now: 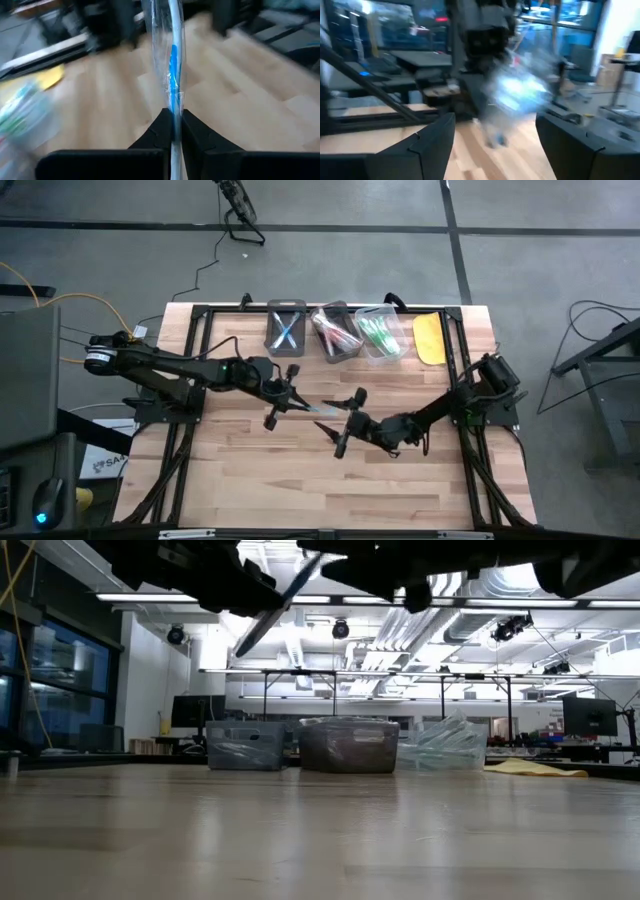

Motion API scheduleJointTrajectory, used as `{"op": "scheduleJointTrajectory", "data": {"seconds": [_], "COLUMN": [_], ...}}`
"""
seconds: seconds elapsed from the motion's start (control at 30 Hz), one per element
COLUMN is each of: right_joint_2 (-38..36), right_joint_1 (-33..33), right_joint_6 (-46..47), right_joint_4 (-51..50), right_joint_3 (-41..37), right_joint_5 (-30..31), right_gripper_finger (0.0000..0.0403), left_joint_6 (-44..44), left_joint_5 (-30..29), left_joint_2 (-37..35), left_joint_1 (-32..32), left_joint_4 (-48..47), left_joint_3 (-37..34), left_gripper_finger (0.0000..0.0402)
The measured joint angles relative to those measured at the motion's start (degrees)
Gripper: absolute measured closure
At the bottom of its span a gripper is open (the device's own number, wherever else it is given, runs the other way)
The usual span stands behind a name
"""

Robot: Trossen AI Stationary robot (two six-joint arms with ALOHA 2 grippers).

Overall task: Pick & Place Toothbrushes
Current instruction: Put the blue toothbrush into the left black bin

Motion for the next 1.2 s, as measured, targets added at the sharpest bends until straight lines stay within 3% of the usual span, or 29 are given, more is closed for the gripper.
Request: {"op": "scheduleJointTrajectory", "data": {"seconds": [0.07,0.2,0.37,0.6,0.8,0.93,1.2], "right_joint_2": [-0.01,-0.25,-0.59,-2.47,-6.06,-8.26,-8.55], "right_joint_1": [-0.54,0.34,3.08,6.83,9.92,11.00,11.54], "right_joint_6": [1.75,0.07,-5.16,-10.08,-13.30,-14.19,-13.78], "right_joint_4": [-1.68,-3.68,-3.80,-3.66,-3.51,-3.59,-3.57], "right_joint_3": [0.03,-0.07,-0.05,-0.05,-0.05,-0.05,-0.07], "right_joint_5": [0.90,11.26,22.04,34.50,46.24,46.32,46.35], "right_gripper_finger": [0.0143,0.0160,0.0174,0.0183,0.0184,0.0184,0.0184], "left_joint_6": [-0.14,1.46,8.72,24.82,7.54,-4.48,-21.40], "left_joint_5": [-5.42,-10.96,-11.70,-13.42,-12.63,-9.32,-6.37], "left_joint_2": [-0.06,-4.15,-8.51,-6.62,-0.90,4.91,16.01], "left_joint_1": [0.00,3.17,11.38,26.04,38.50,41.84,43.11], "left_joint_4": [-1.38,-7.26,-14.88,-20.18,-23.04,-26.62,-45.86], "left_joint_3": [0.00,0.03,0.10,0.07,5.45,10.82,26.15], "left_gripper_finger": [0.0392,0.0392,0.0392,0.0392,0.0392,0.0392,0.0392]}}
